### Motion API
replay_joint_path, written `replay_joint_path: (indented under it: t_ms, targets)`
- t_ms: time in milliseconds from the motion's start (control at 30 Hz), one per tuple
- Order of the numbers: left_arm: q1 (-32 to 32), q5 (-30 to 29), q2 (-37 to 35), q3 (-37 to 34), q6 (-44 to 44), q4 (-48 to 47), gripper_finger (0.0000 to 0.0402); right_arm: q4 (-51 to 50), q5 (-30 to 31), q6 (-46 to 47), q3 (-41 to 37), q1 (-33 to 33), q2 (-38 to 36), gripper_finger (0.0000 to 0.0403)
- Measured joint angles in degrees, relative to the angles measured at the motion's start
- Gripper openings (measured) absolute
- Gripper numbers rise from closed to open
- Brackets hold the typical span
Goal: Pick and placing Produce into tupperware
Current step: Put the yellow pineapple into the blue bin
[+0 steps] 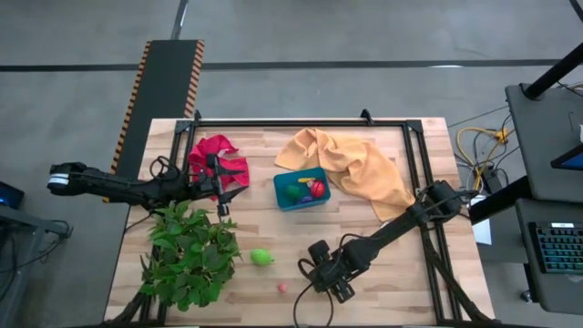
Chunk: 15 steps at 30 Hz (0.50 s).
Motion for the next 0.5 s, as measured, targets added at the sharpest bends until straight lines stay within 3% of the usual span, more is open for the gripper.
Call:
replay_joint_path:
  t_ms: [200,500]
  targets:
    - [0.01,-0.01,-0.11,0.0,-0.01,0.04,0.019,0.06,0.0,0.0,-0.12,-0.02,-0.08,0.0249]
    - [0.0,0.0,0.07,0.0,0.0,0.02,0.019,-0.46,0.02,0.52,-0.14,-0.02,-0.24,0.0252]
